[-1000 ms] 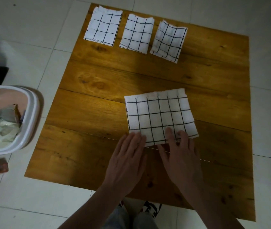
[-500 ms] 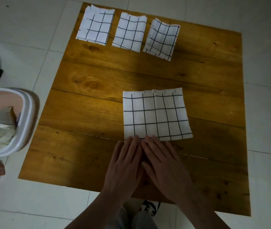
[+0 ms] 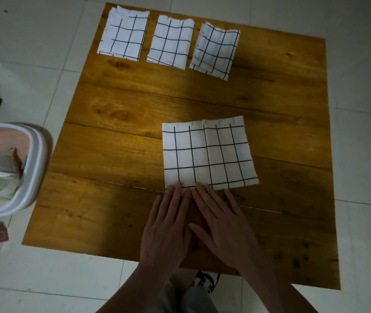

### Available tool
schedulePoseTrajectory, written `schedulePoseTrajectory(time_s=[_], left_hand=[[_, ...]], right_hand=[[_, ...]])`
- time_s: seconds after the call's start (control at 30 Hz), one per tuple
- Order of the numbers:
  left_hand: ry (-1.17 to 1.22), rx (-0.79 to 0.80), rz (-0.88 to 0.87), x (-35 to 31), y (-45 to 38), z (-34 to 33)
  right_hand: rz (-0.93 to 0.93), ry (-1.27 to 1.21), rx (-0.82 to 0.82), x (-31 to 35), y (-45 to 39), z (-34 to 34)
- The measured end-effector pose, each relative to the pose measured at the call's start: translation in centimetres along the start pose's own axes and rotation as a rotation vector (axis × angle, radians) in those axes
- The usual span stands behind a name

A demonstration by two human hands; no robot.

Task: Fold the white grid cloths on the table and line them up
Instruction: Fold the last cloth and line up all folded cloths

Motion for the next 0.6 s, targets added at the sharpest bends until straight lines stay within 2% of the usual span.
schedulePoseTrajectory(time_s=[0.6], left_hand=[[0.027, 0.047, 0.073, -0.2, 0.1, 0.3]], right_hand=[[-0.142, -0.048, -0.105, -3.7, 2.4, 1.2]])
Point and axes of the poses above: each hand's wrist, its own y-axis away from the middle knuckle, its own z-axis out of the back of the hand, x = y × z, the point moved 1 cm from there along -y, towards the middle knuckle, and after that the axes turned 11 degrees about -y, right-handed, at the moved point
